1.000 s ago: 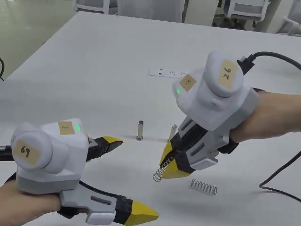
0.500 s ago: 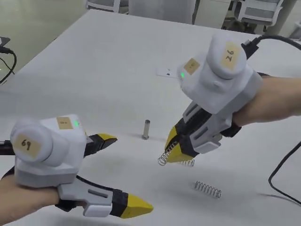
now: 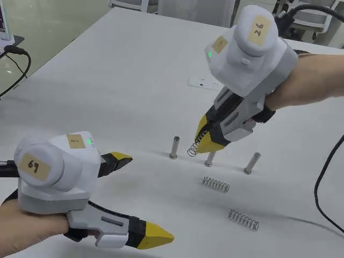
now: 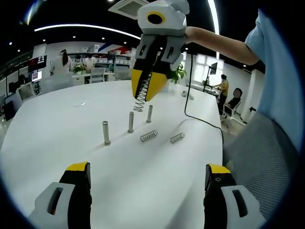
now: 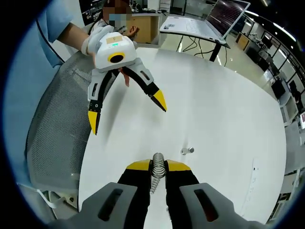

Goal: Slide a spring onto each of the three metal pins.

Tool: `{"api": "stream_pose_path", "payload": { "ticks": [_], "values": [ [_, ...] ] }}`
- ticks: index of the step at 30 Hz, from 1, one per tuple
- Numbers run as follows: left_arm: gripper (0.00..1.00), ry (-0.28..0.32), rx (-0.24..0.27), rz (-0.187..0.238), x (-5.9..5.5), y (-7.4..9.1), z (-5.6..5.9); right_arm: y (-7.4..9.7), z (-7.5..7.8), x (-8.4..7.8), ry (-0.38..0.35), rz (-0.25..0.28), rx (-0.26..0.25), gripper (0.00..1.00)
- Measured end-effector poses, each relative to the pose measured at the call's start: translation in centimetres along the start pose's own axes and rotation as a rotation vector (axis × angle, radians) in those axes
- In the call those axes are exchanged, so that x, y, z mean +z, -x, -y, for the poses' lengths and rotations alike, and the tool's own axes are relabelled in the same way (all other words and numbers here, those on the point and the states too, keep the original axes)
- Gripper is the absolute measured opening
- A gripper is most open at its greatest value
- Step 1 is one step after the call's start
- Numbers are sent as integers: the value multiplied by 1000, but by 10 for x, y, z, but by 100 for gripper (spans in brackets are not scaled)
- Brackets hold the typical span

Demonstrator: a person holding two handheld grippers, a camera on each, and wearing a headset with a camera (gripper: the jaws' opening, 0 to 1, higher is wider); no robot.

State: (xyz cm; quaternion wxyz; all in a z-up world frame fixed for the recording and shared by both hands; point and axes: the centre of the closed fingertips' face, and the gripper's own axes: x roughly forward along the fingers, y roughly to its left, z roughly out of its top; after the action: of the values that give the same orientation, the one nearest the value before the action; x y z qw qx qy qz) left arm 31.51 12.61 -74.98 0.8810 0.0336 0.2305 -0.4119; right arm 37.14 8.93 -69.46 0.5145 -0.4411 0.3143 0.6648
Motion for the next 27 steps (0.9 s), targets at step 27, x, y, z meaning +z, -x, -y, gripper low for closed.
{"api": "stream_pose_path", "payload": {
  "ticks": [27],
  "values": [
    [96, 17, 36, -7, -5, 0, -11, -25, 53, -7, 99, -145, -14, 8]
  ]
}}
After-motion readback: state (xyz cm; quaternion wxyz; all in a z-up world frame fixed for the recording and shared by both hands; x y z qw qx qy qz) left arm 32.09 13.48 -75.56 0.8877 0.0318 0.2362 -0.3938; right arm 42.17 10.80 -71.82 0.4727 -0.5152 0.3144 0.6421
